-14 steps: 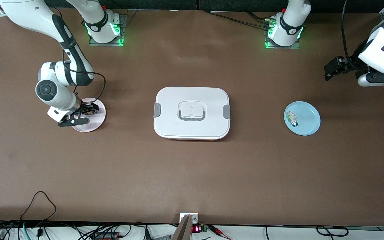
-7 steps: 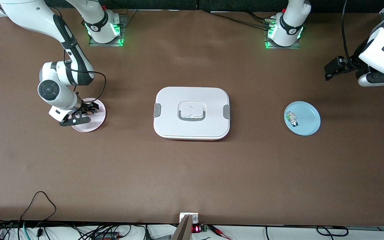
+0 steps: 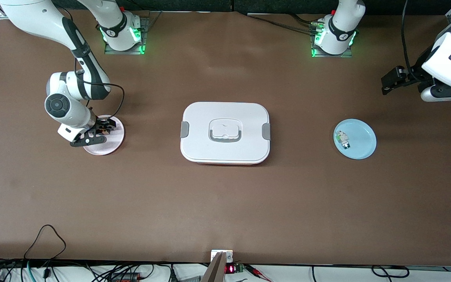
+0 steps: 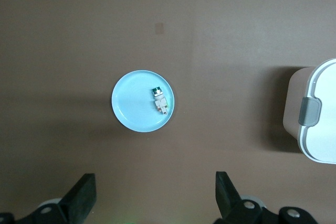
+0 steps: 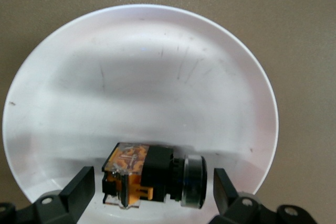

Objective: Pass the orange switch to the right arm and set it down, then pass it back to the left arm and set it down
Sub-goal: 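Close the right gripper on the switch and lift it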

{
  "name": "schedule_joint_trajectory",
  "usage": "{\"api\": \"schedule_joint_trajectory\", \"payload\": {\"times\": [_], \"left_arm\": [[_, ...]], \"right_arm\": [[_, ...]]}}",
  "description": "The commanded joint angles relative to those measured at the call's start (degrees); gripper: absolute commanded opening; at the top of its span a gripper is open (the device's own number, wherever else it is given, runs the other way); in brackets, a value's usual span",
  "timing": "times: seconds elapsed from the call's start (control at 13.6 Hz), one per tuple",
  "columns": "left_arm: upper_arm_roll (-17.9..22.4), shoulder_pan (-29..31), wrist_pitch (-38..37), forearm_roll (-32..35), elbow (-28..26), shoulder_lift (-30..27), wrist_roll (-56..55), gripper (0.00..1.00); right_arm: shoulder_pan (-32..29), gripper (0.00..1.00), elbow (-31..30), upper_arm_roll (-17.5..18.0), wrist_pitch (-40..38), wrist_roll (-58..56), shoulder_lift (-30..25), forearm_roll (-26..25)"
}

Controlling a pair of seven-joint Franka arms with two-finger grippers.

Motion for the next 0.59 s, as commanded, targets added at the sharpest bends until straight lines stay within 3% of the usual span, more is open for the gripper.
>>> {"api": "schedule_joint_trajectory", "payload": {"times": [0.0, 0.51], "left_arm": [[-0.17, 0.31, -0.22, 0.97, 1.10, 0.44, 1.23, 1.00], [-0.17, 0.39, -0.22, 0.97, 1.10, 0.44, 1.23, 1.00]], "right_arm": [[-0.56, 1.00, -1.27, 0.29, 1.08, -0.27, -0.80, -1.06], [-1.09, 1.00, -1.54, 0.20, 1.70, -0.27, -0.18, -1.06]]}}
